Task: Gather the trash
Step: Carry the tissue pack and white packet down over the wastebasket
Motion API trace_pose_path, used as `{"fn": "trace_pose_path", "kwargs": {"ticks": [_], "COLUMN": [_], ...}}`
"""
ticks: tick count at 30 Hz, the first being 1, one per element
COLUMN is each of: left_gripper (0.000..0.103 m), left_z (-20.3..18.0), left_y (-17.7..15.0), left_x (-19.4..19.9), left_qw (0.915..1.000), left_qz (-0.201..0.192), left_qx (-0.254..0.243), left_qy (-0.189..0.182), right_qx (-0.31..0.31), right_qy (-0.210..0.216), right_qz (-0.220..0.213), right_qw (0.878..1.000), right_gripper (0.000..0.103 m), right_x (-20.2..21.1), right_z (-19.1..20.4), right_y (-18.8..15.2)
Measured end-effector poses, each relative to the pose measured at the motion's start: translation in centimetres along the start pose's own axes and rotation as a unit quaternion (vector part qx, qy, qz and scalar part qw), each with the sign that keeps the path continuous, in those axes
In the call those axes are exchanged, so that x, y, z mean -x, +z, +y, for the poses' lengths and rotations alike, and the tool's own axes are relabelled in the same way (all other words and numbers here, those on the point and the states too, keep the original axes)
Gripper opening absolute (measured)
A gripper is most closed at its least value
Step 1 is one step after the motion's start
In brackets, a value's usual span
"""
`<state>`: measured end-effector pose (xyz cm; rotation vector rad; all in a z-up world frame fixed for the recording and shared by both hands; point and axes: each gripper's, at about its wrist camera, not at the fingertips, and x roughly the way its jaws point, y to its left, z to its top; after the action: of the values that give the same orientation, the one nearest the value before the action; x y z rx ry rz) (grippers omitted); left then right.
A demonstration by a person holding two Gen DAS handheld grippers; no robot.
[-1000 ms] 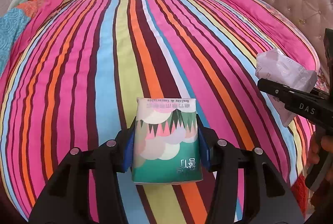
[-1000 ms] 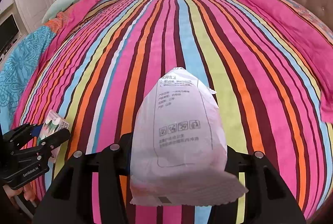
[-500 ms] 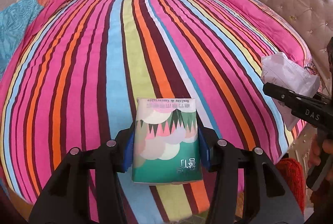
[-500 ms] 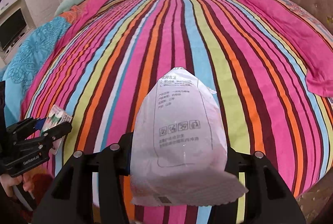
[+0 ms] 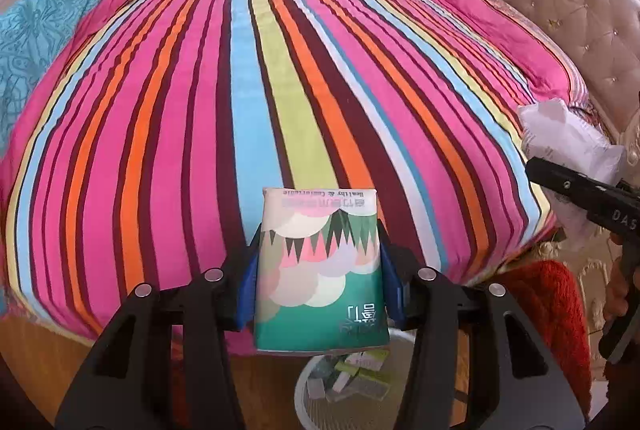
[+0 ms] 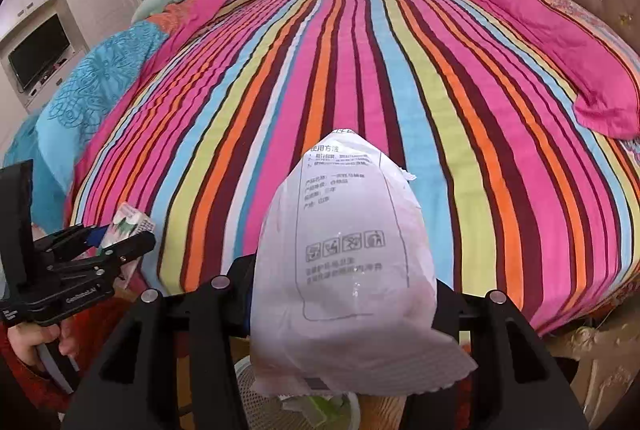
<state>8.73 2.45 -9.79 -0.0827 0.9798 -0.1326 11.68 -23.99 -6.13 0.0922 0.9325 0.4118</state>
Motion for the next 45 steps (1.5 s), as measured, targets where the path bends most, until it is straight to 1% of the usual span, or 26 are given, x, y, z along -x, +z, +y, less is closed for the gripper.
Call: {"fn": "trace_pose_path", "kwargs": {"ticks": [4,9,12,20,26,29,34,40,45], "left_gripper": [0.049,0.049,0.049,0.049,0.049,0.049,0.049,0.049,0.049], "left_z": [0.0,-0.3,-0.6,-1.4,-2.3,-2.8,-3.3,-3.2,-3.7], "left_y": [-1.6,-3.5,-4.7,-8.9,-11.6,-12.7,-13.4,-14.3,-15.0], "left_x": [0.9,2.1,2.7,2.8,1.6,0.8,-0.7,-2.9,-4.8], "left_qw": [1.0,1.0,0.9999,0.9993,0.9971,0.9954,0.9922,0.985,0.977], "left_qz": [0.001,-0.002,-0.001,0.03,0.067,0.087,0.118,0.168,0.208], "left_qx": [0.005,-0.003,-0.007,0.009,0.009,0.004,-0.003,0.003,-0.001], "left_qy": [-0.003,-0.006,-0.008,-0.023,-0.036,-0.039,-0.038,-0.042,-0.047], "right_qx": [0.005,0.007,0.012,0.014,0.006,-0.002,0.005,-0.039,-0.066], "right_qy": [0.007,0.033,0.039,0.049,0.054,0.068,0.07,0.073,0.079], "right_qz": [0.0,0.006,0.007,0.035,0.082,0.117,0.17,0.234,0.275], "right_qw": [1.0,0.999,0.999,0.998,0.995,0.991,0.983,0.969,0.956], "right_gripper": [0.046,0.046,0.046,0.046,0.046,0.046,0.046,0.046,0.046], "right_x": [0.9,2.0,2.6,2.3,0.6,-0.7,-2.7,-5.1,-6.6], "right_z": [0.6,1.6,2.2,2.9,3.4,4.0,4.9,3.4,2.5], "right_y": [-1.3,-3.5,-4.6,-7.8,-10.4,-11.9,-13.4,-14.8,-15.6]}}
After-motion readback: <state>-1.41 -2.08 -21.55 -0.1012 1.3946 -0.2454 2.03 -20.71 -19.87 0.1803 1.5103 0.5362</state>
